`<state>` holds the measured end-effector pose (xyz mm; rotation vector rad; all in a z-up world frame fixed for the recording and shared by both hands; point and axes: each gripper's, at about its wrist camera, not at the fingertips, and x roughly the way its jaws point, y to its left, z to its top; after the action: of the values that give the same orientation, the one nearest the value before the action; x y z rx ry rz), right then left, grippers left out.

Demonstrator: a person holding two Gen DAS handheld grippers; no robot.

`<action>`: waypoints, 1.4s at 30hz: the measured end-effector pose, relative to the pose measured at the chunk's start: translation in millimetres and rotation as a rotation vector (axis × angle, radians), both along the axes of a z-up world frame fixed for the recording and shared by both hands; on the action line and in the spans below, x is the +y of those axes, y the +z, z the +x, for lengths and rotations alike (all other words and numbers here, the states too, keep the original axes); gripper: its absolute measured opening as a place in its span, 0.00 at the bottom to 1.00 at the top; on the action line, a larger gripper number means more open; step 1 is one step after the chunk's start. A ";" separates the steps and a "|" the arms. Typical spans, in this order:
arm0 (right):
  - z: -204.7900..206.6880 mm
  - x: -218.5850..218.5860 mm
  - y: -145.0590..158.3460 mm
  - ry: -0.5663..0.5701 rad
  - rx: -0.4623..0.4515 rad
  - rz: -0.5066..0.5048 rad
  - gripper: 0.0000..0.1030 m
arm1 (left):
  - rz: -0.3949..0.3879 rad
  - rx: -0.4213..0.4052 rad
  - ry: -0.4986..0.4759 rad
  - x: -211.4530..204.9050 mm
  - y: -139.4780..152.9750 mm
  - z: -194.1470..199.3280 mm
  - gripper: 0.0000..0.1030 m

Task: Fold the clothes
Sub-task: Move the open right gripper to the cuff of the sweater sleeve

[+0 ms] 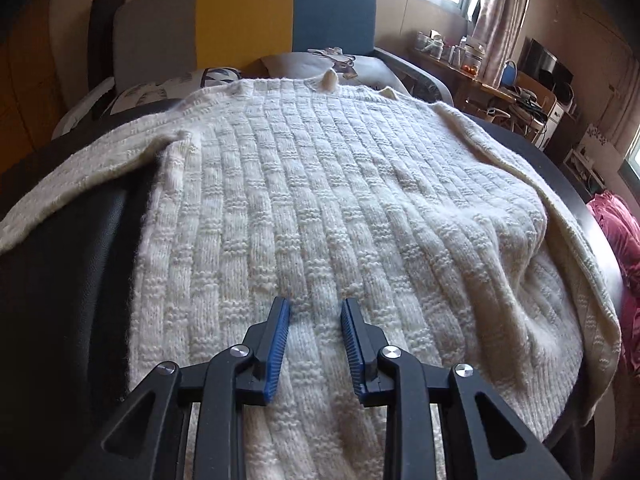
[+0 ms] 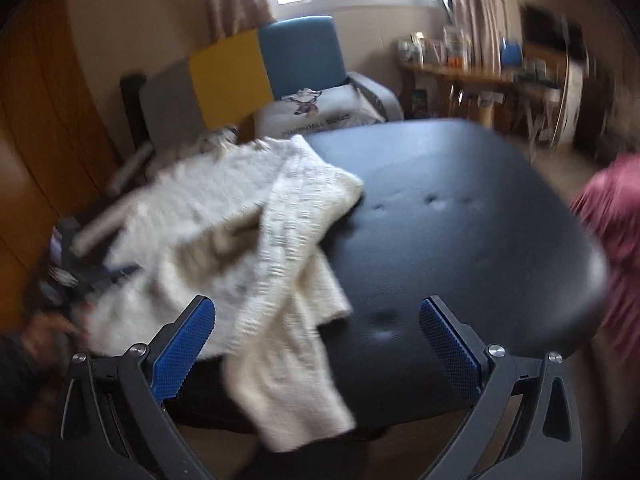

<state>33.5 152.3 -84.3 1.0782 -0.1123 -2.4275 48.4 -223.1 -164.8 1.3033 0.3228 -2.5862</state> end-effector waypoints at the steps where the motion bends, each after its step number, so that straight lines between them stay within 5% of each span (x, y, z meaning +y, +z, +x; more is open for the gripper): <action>1: 2.1 -1.1 -0.5 0.002 0.001 0.007 1.00 | -0.003 -0.003 -0.004 0.3 0.0 -0.3 0.27; 12: 21.9 -11.7 -14.2 0.018 -0.023 0.108 0.96 | -0.069 0.043 -0.007 6.2 -2.0 7.1 0.27; 13: 22.0 -11.9 -20.4 0.016 -0.042 0.130 0.88 | -0.066 0.043 0.001 6.1 -0.3 8.0 0.27; 15: 22.2 -12.4 -32.7 0.014 -0.081 0.176 0.43 | -0.057 0.044 0.017 6.1 3.2 10.0 0.27; 17: 22.4 -12.9 -45.0 0.011 -0.120 0.221 0.26 | -0.037 0.052 0.005 8.8 5.0 11.6 0.27; 27: 28.1 -52.8 -52.6 0.184 -0.130 0.177 0.27 | -0.146 0.032 -0.069 27.9 -1.4 16.1 0.28; 34: 18.9 -70.6 -73.0 0.172 -0.170 0.188 0.26 | -0.096 0.113 -0.085 21.5 25.7 9.6 0.28; 37: 16.6 -74.4 -75.7 0.179 -0.158 0.239 0.26 | -0.009 0.144 -0.152 20.7 43.3 -27.4 0.28; 42: 9.0 -66.9 -70.6 0.176 -0.190 0.203 0.29 | -0.023 0.163 -0.222 29.8 61.3 -111.4 0.28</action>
<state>42.5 85.4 -155.0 1.3481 0.1644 -2.2117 -63.0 -193.2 -103.5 1.1839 0.1845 -2.8806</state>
